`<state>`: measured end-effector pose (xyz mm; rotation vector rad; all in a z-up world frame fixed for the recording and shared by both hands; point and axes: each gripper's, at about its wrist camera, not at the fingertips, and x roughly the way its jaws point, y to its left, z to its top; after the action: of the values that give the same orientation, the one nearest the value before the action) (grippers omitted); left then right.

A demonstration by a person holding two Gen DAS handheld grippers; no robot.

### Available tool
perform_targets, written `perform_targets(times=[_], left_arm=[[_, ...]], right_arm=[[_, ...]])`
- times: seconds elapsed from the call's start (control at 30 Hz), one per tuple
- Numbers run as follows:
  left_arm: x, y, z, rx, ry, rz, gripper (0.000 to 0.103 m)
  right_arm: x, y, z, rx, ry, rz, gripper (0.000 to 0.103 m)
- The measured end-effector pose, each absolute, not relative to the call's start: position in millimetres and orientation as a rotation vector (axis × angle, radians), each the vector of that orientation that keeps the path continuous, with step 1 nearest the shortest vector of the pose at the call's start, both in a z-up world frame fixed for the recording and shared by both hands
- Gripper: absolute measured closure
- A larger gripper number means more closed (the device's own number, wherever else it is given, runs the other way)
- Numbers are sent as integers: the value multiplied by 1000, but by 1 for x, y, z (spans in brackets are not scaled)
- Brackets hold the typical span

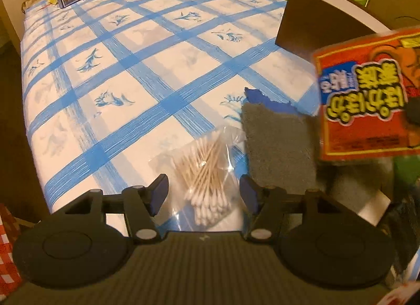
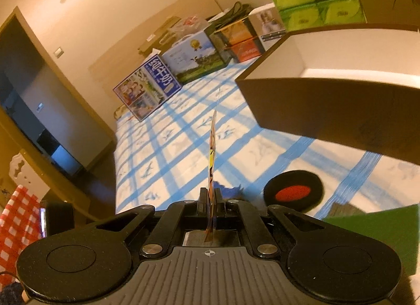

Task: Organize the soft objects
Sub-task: 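Lift the orange packet with the right tool while the left tool grasps the cotton swab bag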

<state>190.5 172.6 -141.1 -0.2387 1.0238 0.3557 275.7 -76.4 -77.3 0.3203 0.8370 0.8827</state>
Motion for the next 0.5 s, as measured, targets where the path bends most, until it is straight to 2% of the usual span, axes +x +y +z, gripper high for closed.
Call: perform_targets(times=[0.17, 0.27, 0.33, 0.4, 0.5], left_arm=[[203, 176, -151, -231, 1061, 356, 50], [206, 176, -153, -218, 1057, 357, 62], [207, 175, -149, -197, 1052, 358, 77], [208, 174, -143, -180, 1042, 355, 81], [211, 173, -126, -151, 1005, 354, 82]], right_arm=[[278, -84, -75, 307, 838, 860, 101], [279, -91, -73, 302, 835, 849, 101], [279, -95, -70, 301, 832, 844, 101], [280, -100, -67, 303, 827, 836, 101], [281, -107, -63, 311, 815, 825, 101]])
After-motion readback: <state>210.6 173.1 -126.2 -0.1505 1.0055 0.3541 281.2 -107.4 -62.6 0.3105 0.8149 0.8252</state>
